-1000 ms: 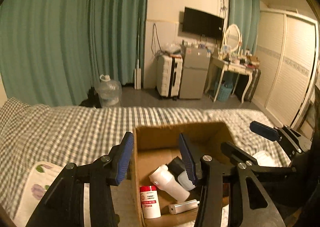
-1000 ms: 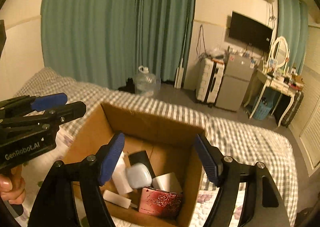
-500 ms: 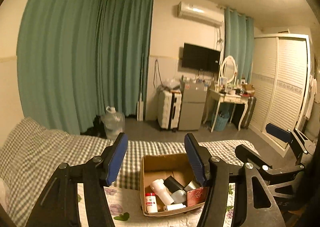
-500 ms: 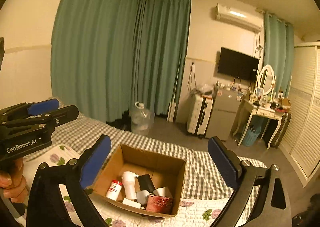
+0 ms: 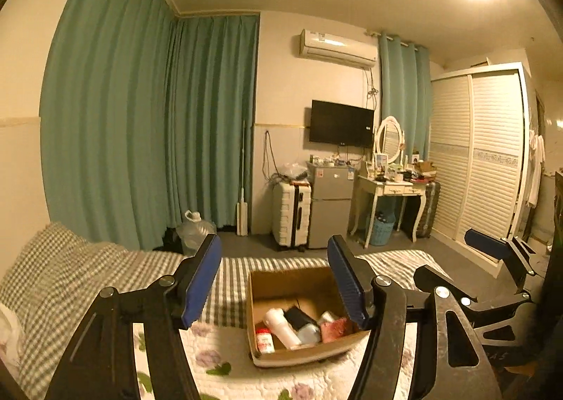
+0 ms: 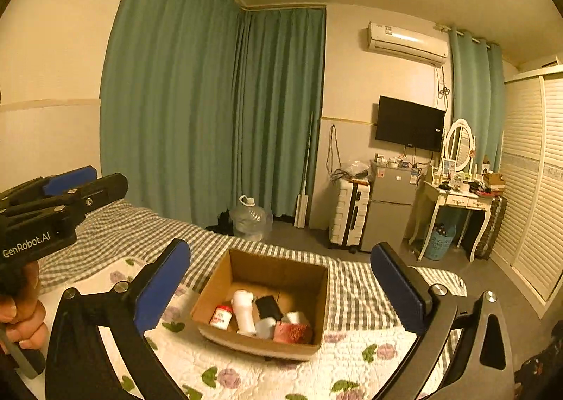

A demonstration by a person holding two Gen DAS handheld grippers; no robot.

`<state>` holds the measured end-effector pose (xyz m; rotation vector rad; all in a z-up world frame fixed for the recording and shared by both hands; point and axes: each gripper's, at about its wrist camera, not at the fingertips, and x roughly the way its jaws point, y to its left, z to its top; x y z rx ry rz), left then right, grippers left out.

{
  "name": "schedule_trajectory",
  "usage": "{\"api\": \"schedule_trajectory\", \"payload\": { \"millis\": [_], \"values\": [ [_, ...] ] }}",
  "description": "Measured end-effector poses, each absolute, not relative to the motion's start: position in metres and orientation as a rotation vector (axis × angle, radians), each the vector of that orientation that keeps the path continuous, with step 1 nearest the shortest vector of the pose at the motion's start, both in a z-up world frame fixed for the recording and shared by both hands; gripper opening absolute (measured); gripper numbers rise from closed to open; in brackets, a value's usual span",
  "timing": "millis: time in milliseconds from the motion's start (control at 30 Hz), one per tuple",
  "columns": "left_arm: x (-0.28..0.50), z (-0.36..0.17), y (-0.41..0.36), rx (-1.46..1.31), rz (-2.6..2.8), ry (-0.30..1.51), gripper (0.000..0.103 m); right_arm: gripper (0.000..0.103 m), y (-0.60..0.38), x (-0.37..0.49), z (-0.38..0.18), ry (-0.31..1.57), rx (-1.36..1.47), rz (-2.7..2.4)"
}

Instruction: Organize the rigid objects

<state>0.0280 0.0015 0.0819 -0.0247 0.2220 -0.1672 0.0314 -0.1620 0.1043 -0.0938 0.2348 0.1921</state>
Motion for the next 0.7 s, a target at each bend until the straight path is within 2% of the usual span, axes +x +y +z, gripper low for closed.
{"api": "schedule_trajectory", "payload": {
  "millis": [333, 700],
  "values": [
    [0.022, 0.027, -0.004, -0.015, -0.141, 0.263, 0.066, 0.103, -0.163, 0.015, 0.065, 0.264, -0.1, 0.154],
    [0.018, 0.015, -0.003, -0.013, -0.126, 0.263, 0.066, 0.103, -0.175, 0.02, 0.044, 0.315, -0.067, 0.132]
  ]
}}
